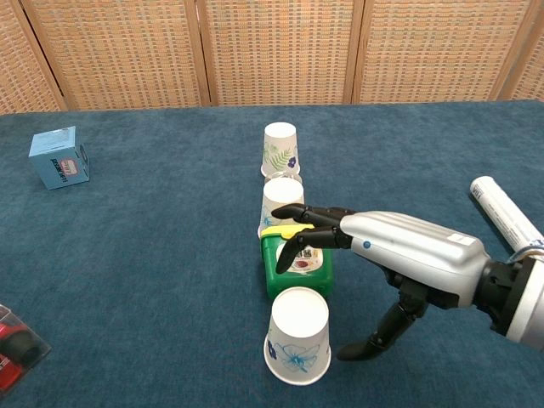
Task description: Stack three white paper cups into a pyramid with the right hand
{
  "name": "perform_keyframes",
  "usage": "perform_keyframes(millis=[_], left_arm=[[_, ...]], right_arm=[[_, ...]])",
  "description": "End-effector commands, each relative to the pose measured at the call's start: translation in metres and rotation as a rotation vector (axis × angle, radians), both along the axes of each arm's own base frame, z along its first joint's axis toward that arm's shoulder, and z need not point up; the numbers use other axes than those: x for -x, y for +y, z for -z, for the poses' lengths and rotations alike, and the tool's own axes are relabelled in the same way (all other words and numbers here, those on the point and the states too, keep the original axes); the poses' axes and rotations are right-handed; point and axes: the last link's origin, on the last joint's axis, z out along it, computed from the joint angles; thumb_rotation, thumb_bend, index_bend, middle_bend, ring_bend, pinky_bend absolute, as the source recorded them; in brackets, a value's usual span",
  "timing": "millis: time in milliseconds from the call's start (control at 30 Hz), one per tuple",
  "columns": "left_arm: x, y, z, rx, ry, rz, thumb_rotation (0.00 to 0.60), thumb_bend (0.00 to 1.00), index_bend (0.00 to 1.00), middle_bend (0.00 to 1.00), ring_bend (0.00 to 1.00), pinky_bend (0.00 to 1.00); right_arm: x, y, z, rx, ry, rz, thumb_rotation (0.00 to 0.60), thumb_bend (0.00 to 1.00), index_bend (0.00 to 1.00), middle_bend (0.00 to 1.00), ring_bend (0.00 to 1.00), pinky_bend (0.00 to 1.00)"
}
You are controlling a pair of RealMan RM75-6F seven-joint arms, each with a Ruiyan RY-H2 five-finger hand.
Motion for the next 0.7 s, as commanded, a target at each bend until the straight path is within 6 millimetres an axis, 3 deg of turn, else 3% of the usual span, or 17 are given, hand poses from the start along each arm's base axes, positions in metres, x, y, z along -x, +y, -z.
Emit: perform_keyframes(millis=[33,533,700], left_arm=[[0.0,0.0,0.0,-0.001,-0.001,0.001,0.6,0.21,0.0,0.0,0.0,0.0],[0.002,0.001,-0.001,0.002,-0.003,-0.007,0.6,0.21,0.0,0.0,0.0,0.0],[0.001,0.001,-0.001,0.001,-0.005,-0.005,0.6,0.21,0.0,0.0,0.0,0.0]], right_arm=[[-0.001,-0.001,0.002,-0.004,0.0,0.002,0.6,0.13,0.31,0.0,0.0,0.0],[-0.003,-0.002,0.015,-0.02,0.005,0.015,0.6,0.13,0.31,0.0,0.0,0.0],[-0.002,-0.003,0.018,-0.01,-0.008,0.025,0.6,0.13,0.42,0.0,0.0,0.0]])
